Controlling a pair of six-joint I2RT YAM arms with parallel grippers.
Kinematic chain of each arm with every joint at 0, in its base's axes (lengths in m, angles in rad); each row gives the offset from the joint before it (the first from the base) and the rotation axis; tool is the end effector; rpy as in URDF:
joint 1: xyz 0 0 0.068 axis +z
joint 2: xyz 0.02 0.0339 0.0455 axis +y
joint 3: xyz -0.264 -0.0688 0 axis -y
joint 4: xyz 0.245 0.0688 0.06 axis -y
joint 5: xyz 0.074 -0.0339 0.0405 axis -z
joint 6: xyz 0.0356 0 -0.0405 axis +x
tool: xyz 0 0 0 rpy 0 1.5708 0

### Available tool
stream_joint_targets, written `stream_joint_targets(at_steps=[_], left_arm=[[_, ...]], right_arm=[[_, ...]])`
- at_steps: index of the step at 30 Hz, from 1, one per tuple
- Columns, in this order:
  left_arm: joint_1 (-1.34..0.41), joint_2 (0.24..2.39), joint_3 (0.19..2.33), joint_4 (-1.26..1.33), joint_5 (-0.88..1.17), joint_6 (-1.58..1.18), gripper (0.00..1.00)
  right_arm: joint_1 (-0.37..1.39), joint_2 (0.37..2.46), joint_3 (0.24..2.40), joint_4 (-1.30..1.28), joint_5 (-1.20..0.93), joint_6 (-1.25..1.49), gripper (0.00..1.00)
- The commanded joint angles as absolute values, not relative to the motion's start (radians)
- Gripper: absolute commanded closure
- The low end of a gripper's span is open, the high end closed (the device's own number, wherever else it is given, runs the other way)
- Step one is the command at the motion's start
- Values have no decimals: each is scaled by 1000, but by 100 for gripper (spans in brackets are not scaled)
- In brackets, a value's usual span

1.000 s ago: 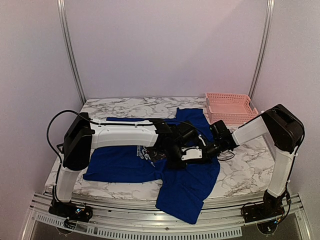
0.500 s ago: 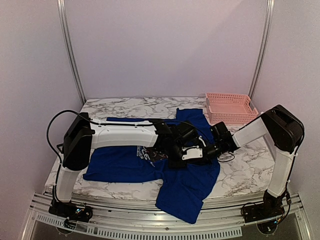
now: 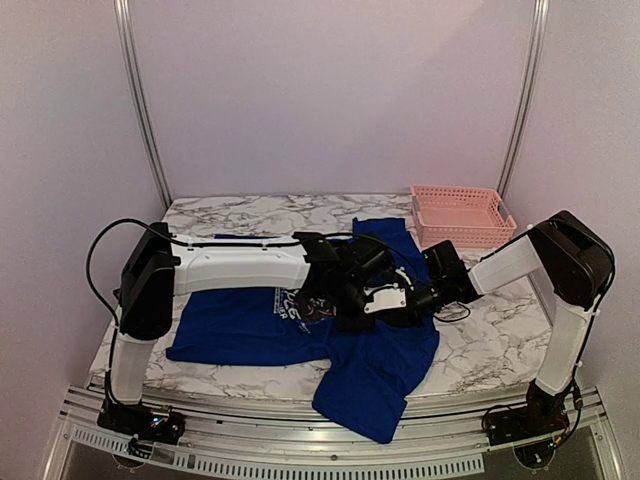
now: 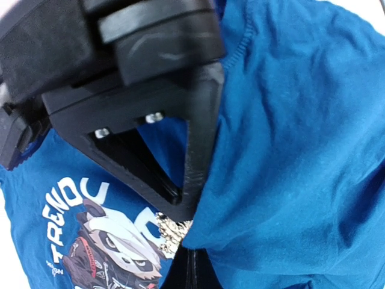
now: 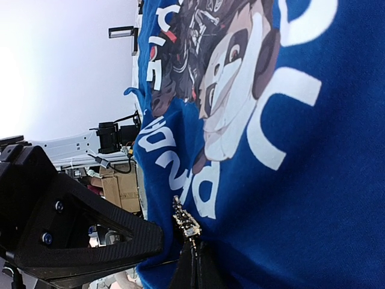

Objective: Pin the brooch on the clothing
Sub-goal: Pick up the flattened clothing from the center of the board.

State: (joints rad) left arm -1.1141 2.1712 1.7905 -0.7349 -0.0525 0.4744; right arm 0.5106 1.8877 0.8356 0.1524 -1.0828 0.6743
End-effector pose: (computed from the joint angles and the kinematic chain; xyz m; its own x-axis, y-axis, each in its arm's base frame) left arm 0.2076 -0.4184 0.1976 0.0524 0.9277 -0.3696 0.9692 0.0419 0.2428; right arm 0.2745 0.1898 0.1103 -0.9760 -0.2112 -0.0539 -0.1267 0.3488 0.9286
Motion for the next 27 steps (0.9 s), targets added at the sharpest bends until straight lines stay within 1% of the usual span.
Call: stream_joint_targets(at_steps=[1,13,27], left_arm=[[-1099,2170,1768,-745,-43,465,100],[-1098,2167,1758,-750,-10,450,100],[-1098,2155,1684,-725,-18,456,100]], right_arm=[[525,1825,826,256,-1211,710,100],[524,1795,840,249,-1206,722,100],[524,1775,851,256,-1219,726,100]])
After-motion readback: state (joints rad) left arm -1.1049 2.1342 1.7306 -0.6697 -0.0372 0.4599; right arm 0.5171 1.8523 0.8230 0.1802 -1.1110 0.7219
